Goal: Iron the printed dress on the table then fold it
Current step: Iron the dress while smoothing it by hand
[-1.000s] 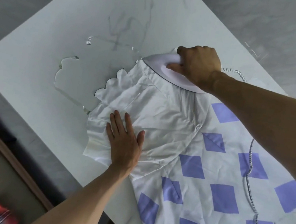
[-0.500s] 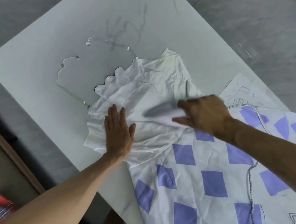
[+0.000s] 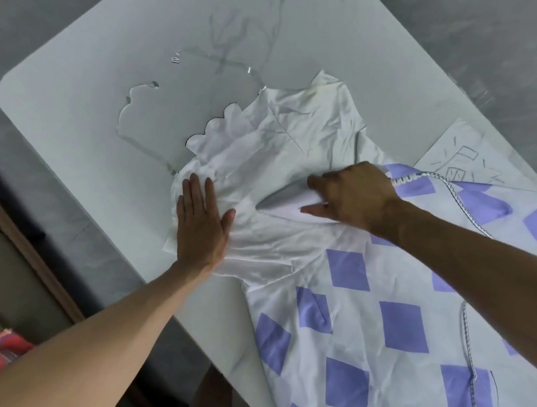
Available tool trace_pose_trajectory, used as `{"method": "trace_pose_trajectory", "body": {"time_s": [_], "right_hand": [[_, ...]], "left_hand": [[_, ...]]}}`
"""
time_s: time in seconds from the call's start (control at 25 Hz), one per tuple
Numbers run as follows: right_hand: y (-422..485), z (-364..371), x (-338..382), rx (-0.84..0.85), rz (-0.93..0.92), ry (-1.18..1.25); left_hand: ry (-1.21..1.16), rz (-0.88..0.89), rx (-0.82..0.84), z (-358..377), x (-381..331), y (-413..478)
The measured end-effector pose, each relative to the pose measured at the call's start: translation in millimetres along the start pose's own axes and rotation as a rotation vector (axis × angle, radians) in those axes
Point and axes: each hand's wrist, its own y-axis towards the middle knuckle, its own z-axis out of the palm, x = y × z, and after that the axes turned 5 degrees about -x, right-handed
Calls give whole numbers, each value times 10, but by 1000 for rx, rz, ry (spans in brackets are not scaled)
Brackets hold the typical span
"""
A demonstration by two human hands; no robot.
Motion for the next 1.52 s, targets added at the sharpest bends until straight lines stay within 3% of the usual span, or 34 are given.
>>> {"method": "trace_pose_trajectory", "body": {"time_s": [0.32,0.56,0.72,0.88,1.4,1.52], "right_hand": [[609,-104,-285,17,-20,2],[795,-190,-298,-20,179,54],[721,-151,-82,-56,28,38],[701,-44,123,60,-114,22],[1419,-235,-252,-49,520,-1],[1310,-368,-143,-51,433,-24]], "left_hand": [[-44,-4,-9,3,25,9],[-59,-32,-5,-19,17,12],[-87,-101,-42,-106,70,43],[-60,-60,-21,-88,213,80],[-54,-38,39,-60,271,94],[-145,-38,24,-100,284,104]]}}
